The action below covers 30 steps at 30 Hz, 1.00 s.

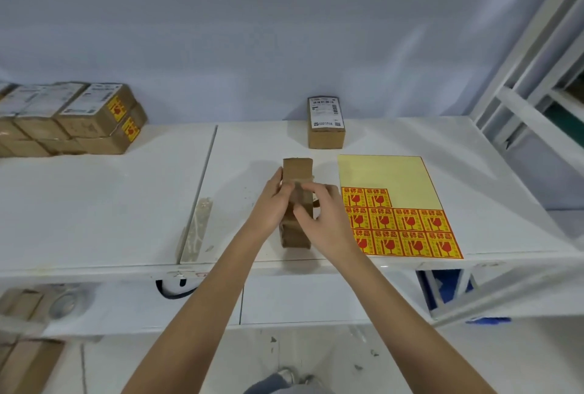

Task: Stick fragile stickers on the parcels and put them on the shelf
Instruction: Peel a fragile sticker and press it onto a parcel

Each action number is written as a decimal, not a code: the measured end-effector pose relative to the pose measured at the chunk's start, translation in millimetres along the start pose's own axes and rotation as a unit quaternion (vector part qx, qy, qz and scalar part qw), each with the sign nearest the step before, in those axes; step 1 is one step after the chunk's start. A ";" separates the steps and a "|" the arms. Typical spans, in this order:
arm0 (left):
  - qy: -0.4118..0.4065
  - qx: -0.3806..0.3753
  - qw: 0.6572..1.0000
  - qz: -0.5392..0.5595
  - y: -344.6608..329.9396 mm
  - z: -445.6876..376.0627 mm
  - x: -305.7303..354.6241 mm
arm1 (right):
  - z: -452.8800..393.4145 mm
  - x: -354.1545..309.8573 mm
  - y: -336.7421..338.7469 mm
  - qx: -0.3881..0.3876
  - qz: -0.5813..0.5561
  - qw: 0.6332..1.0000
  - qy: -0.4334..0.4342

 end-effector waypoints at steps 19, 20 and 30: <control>-0.105 0.023 0.870 -0.481 -7.3 4.4 6.4 | 16.3 36.2 31.4 0.046 -0.014 0.996 -0.077; -0.101 0.024 0.872 -0.479 -6.2 4.4 7.0 | 18.8 39.7 33.9 0.047 -0.010 0.995 -0.083; -0.307 0.051 0.802 -0.510 -96.7 22.9 29.3 | 22.5 76.0 77.9 0.091 0.121 0.984 -0.095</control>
Point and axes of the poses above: each hand's wrist, its own z-axis away from the middle knuckle, its own y-axis out of the back of the hand, x = y × z, the point moved 2 cm from there along -z, towards the middle knuckle, and after that the axes turned 2 degrees about y, right-handed, at the moved point
